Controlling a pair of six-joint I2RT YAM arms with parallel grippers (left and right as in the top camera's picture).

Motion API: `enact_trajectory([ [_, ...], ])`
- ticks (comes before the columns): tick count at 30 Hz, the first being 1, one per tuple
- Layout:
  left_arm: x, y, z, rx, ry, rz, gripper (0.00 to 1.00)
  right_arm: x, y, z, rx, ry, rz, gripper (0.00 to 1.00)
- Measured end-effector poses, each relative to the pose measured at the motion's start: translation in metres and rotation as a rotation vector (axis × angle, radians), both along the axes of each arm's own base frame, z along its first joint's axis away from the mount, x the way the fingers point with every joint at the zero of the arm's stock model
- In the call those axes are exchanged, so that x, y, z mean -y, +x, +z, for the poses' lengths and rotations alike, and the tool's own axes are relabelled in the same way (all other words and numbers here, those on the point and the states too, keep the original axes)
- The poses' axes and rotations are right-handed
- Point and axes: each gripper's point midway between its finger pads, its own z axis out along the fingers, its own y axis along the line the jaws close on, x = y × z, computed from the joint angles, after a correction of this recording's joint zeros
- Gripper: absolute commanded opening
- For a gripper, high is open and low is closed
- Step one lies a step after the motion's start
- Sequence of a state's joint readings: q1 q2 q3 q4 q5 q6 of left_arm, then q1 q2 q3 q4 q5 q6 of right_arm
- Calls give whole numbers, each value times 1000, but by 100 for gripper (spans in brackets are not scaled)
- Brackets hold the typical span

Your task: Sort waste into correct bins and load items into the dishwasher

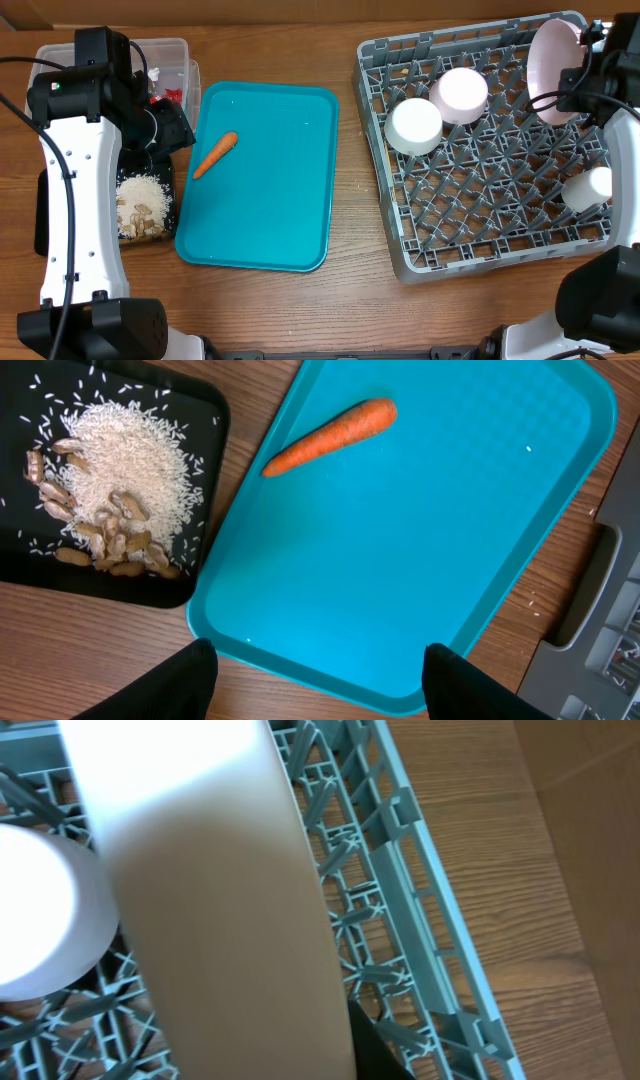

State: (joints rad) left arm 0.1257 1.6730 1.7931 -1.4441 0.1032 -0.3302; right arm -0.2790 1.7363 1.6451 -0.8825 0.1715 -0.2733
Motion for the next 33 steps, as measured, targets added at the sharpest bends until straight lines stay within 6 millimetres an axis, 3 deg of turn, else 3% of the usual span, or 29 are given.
enact_trajectory([
  [5,0,-1,0,-6,-1,0,68,9,-2,1,-2,-14,-1,4],
  [14,0,-2,0,-7,-1,0,68,8,-1,-16,-11,-25,33,4],
  [23,0,-2,0,-7,-1,0,68,11,1,-16,9,-41,25,4],
  [33,0,-2,0,-8,-1,0,68,22,-10,-25,-43,-84,-11,4],
])
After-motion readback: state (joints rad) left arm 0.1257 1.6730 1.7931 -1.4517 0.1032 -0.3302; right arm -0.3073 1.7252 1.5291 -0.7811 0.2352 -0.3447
